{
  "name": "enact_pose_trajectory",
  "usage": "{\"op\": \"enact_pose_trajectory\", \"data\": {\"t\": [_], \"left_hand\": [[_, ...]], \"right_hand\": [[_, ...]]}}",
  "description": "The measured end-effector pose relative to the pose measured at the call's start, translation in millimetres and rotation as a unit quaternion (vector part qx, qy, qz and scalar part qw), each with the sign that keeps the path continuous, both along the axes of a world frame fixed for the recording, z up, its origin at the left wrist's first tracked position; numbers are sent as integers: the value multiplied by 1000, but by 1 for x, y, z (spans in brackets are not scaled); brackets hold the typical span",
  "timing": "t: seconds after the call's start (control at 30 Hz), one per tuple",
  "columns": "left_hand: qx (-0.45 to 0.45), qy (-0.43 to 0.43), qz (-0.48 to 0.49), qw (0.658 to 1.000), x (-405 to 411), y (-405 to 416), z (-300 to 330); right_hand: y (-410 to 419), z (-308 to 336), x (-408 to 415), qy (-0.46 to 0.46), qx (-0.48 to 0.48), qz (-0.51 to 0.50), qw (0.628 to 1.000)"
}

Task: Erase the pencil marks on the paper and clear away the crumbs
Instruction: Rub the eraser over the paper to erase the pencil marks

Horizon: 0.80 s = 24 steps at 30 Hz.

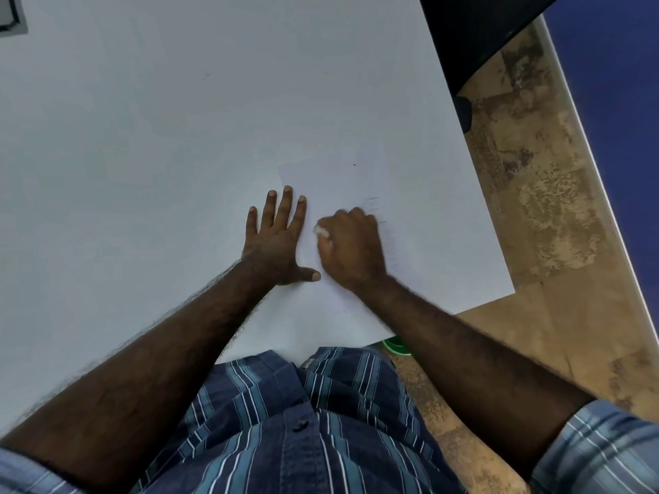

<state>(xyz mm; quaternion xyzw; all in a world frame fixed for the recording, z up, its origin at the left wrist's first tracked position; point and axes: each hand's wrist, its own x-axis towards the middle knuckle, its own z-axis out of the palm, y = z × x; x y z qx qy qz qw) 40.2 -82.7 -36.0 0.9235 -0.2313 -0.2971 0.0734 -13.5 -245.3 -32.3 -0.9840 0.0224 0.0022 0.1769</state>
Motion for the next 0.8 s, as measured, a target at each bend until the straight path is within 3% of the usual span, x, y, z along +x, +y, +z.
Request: {"op": "enact_pose_trajectory", "data": {"t": [0.1,0.33,0.57,0.73,0.8], "left_hand": [[2,-4,3,1000,0,0,0],[9,10,0,1000,1,-1,4],[-2,-8,5,1000,-1,0,-2],[-1,7,1,1000,1,1,-1],[-1,10,3,1000,1,1,-1]], "right_hand": [[5,-4,-11,6,-3,56,998],[-24,-9,20,-34,-20,-119,992],[0,-11,-5,-17,-3,64,998],[-44,-8,26,-48,-42,-118,991],[-40,-6,27,-46,-35,-128,990]]}}
